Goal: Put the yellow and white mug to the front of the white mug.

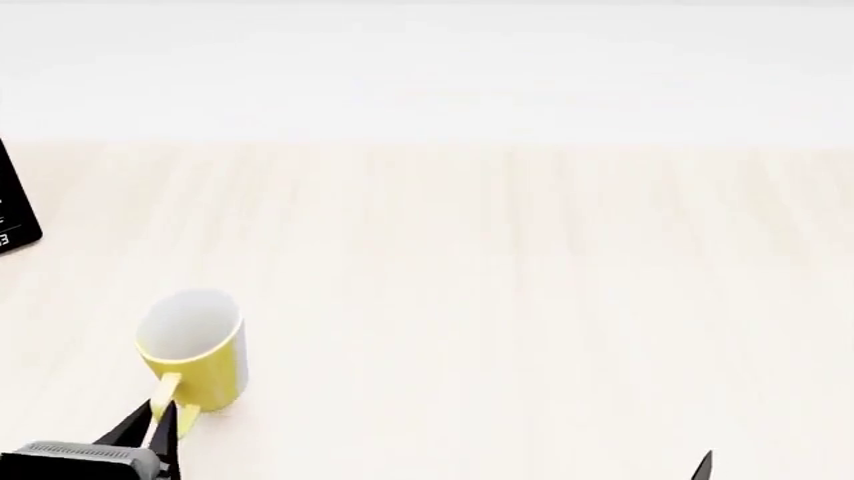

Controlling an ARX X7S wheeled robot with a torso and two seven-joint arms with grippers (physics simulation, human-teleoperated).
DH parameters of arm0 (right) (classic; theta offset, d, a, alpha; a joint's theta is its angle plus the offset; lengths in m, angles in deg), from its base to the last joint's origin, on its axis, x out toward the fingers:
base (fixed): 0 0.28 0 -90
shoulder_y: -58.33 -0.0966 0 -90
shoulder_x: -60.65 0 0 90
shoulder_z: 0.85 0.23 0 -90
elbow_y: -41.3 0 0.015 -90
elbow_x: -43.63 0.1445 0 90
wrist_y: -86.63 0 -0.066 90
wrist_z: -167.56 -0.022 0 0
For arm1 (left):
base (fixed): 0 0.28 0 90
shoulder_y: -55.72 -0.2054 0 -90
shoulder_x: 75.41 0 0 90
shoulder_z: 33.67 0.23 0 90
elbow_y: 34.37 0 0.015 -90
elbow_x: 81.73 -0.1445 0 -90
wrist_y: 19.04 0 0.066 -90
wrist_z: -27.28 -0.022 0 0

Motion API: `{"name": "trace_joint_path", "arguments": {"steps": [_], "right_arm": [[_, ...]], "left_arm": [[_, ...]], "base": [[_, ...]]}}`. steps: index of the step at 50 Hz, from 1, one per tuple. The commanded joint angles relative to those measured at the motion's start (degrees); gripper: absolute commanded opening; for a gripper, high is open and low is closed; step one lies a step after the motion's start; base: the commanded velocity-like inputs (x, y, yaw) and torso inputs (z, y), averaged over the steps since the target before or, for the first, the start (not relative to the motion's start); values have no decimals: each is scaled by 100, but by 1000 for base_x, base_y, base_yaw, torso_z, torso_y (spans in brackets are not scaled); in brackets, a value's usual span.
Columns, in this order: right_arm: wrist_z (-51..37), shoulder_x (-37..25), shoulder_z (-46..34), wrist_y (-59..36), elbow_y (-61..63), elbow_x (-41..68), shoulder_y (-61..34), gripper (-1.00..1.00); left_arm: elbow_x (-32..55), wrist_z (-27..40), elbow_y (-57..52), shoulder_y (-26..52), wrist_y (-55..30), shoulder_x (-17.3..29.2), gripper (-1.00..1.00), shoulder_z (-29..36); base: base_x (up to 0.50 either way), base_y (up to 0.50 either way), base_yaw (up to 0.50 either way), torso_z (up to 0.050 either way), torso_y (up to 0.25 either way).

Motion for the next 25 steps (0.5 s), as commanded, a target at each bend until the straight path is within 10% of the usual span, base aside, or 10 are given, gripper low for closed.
{"name": "trace_joint_path", "arguments": {"steps": [1,12,25], "right_arm": [[-30,-30,-18,5,1,29,1,100],[-55,-51,-42,18,-25,43,-6,100],[-84,-87,-35,41,12,92,34,100]], "left_arm": [[693,-1058,370,856,-137,242,-100,48],[696,-1580,1260,1750,-327,185,-100,302],[1850,-4086,1263,2301,-979,395,-100,834]], "base": [[0,0,0,0,0],[0,0,0,0,0],[0,0,0,0,1]]}}
